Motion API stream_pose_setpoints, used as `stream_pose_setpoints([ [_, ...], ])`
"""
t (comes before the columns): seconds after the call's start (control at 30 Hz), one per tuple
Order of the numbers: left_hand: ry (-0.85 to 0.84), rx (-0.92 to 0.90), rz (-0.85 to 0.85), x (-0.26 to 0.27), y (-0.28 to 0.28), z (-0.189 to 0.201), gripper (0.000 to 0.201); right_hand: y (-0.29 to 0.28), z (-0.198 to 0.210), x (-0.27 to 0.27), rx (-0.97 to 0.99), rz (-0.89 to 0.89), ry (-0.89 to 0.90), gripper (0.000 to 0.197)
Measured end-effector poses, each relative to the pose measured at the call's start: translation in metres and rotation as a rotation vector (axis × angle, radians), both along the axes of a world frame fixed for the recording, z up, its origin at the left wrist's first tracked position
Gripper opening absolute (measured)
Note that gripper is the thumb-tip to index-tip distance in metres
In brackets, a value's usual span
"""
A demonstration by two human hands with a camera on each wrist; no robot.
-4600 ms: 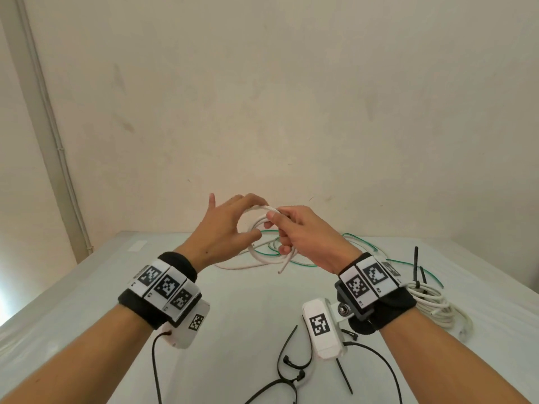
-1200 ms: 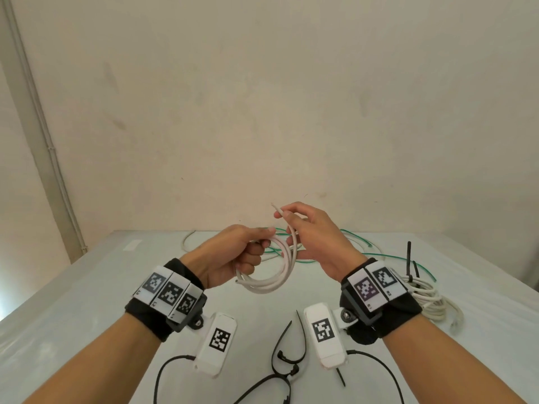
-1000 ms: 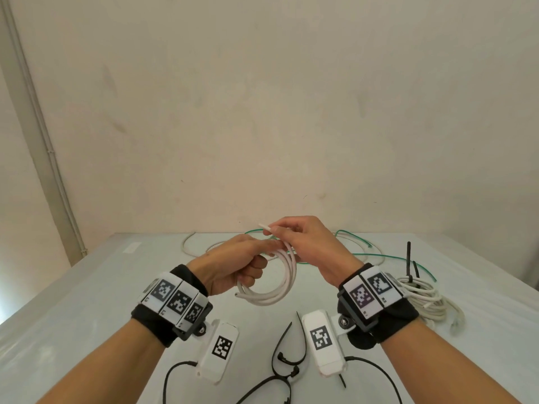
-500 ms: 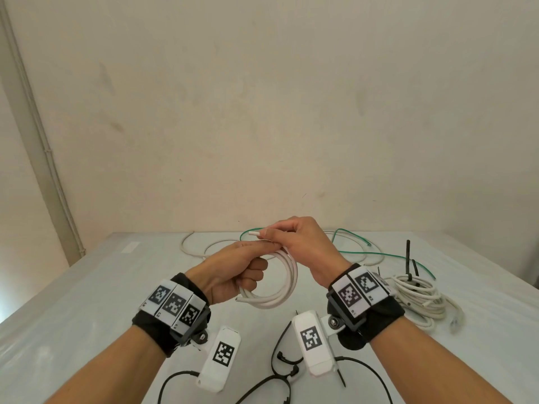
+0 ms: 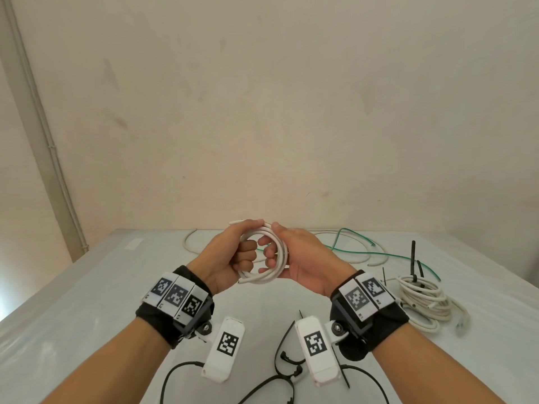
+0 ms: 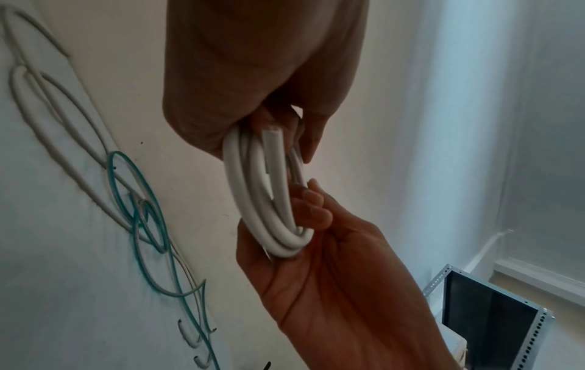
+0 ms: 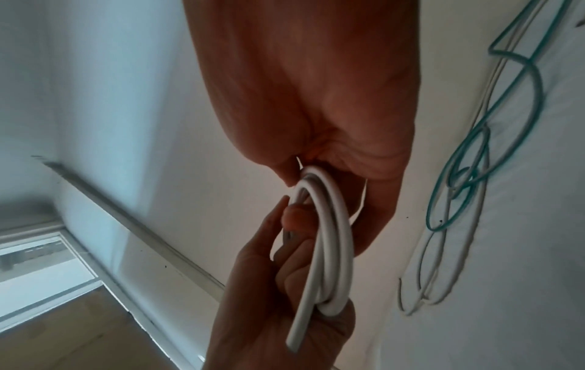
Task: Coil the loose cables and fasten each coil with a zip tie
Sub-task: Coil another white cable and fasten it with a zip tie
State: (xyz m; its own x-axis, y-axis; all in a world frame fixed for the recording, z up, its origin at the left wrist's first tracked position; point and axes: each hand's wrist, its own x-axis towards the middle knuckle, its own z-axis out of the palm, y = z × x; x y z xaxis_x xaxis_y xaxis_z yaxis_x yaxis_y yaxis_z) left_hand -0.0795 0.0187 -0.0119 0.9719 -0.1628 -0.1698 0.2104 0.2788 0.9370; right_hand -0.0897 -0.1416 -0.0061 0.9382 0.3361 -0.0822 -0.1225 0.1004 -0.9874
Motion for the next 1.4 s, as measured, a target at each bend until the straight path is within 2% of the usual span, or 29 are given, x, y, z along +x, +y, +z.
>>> stream_pose_setpoints([
  [0.1, -0.012, 0.003, 0.001, -0.002, 0.0, -0.002, 0.032, 0.0, -0.002, -0.001, 0.019, 0.02, 0.008, 0.039],
  [0.2, -0.03, -0.01, -0.02, -0.004, 0.0, 0.0, 0.013, -0.002, -0.007, -0.001, 0.077, 0.028, 0.057, 0.041],
  [0.23, -0.031, -0.019, -0.034, -0.004, 0.001, -0.001, 0.013, -0.003, -0.007, 0.0, 0.102, 0.035, 0.085, 0.041],
  [0.47, -0.031, -0.057, -0.134, -0.005, -0.001, 0.005, 0.024, 0.0, -0.001, 0.002, 0.192, 0.043, 0.178, 0.036],
  [0.57, -0.037, -0.05, -0.097, -0.006, -0.003, 0.005, 0.032, 0.003, 0.001, 0.0, 0.173, 0.033, 0.123, 0.046],
  [0.63, -0.041, -0.075, -0.086, -0.007, -0.002, 0.007, 0.031, 0.003, 0.001, -0.001, 0.134, 0.016, 0.052, 0.044],
  [0.7, -0.036, -0.199, -0.121, -0.006, 0.0, 0.008, 0.027, 0.003, 0.001, -0.002, 0.153, -0.005, 0.007, 0.039],
  [0.83, 0.035, -0.559, -0.227, -0.007, 0.004, 0.005, 0.056, 0.001, -0.001, -0.002, 0.233, -0.083, 0.005, 0.034],
  [0.9, 0.028, -0.618, -0.246, -0.009, 0.002, 0.006, 0.045, 0.001, -0.001, -0.002, 0.254, -0.131, 0.013, 0.039],
  [0.97, -0.007, -0.571, -0.272, -0.009, 0.0, 0.006, 0.038, -0.001, -0.002, -0.001, 0.277, -0.162, 0.01, 0.041],
  [1.03, -0.063, -0.489, -0.341, -0.01, 0.0, 0.007, 0.05, -0.004, 0.0, -0.001, 0.266, -0.182, -0.004, 0.041],
  [1.17, -0.071, -0.282, -0.397, -0.01, 0.014, 0.009, 0.049, -0.01, 0.007, 0.0, 0.119, -0.119, -0.066, 0.043],
  [1.23, -0.113, -0.047, -0.379, -0.009, 0.021, 0.016, 0.055, -0.014, 0.009, -0.001, 0.005, -0.048, -0.105, 0.043],
  [1.33, -0.261, 0.373, -0.34, -0.006, 0.019, 0.027, 0.065, -0.016, 0.01, -0.003, -0.199, 0.06, -0.193, 0.044],
  [1.4, -0.331, 0.504, -0.316, -0.01, 0.011, 0.03, 0.062, -0.014, 0.01, -0.003, -0.247, 0.09, -0.225, 0.044],
])
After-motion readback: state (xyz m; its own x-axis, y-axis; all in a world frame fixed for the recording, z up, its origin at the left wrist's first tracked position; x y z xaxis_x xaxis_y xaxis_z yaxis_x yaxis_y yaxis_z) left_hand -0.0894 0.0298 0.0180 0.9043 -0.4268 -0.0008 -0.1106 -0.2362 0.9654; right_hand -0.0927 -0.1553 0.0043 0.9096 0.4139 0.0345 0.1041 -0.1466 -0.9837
